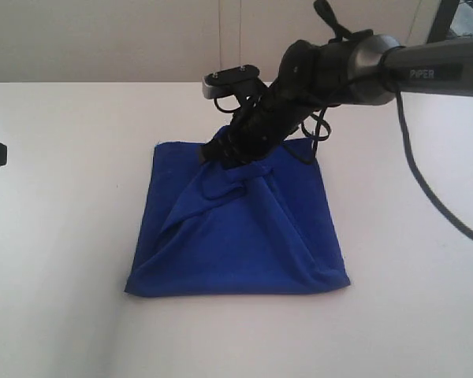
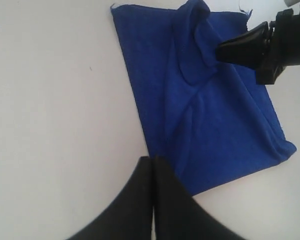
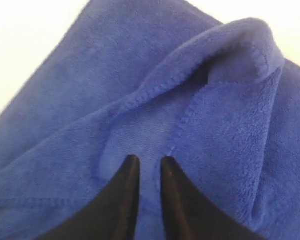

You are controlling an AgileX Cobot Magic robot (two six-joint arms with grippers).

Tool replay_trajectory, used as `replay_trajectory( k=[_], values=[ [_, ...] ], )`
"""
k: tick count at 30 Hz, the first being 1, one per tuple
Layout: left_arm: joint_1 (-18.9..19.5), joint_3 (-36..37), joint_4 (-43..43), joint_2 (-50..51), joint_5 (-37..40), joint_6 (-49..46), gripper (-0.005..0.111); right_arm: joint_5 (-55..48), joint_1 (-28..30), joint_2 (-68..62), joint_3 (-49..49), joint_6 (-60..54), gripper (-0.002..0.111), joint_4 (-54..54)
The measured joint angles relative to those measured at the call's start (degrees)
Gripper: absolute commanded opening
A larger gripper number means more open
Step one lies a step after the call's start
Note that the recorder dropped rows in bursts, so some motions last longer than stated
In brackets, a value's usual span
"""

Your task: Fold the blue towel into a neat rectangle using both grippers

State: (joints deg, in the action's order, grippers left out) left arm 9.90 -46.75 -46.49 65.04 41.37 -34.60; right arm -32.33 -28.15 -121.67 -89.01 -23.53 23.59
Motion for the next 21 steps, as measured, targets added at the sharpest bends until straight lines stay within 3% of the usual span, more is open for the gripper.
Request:
replay_trajectory(
  k=[4, 9, 17, 21],
  values=[
    [0.0, 0.0, -0.1, 0.7, -0.3, -0.1, 0.000, 1.5, -0.1, -1.8, 0.0, 0.0, 0.039, -1.2],
    [0.0, 0.0, -0.1, 1.1, -0.5, -0.1, 0.000, 3.7, -0.4, -3.3, 0.0, 0.0, 0.040, -2.0],
    [0.0, 0.0, -0.1, 1.2, -0.5, -0.1, 0.000, 5.4, -0.4, -4.2, 0.0, 0.0, 0.026, -3.8],
    [0.0, 0.0, -0.1, 1.2, -0.5, -0.1, 0.000, 5.4, -0.4, -4.8, -0.1, 0.0, 0.010, -4.2]
  ],
)
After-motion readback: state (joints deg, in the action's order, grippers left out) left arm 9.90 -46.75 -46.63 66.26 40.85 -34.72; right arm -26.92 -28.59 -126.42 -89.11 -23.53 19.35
